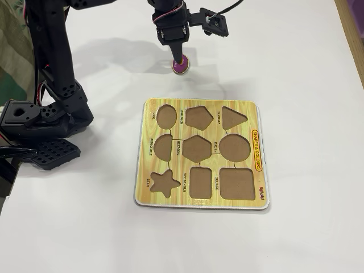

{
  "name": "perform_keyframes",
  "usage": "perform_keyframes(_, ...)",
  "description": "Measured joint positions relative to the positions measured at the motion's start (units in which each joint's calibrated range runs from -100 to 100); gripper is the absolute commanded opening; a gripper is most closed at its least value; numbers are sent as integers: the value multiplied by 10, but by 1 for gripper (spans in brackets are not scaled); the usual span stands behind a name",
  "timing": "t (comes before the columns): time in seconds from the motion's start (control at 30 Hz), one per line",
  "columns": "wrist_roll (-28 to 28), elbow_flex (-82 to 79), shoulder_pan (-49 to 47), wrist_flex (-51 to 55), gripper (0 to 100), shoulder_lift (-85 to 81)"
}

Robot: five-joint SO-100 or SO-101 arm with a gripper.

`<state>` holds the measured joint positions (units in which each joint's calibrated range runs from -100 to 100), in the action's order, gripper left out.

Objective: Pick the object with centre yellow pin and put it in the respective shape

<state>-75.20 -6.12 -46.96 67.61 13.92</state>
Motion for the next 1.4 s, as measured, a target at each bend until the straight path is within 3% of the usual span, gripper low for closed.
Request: perform_keyframes(1.4,0,0,-24,-3,12,35)
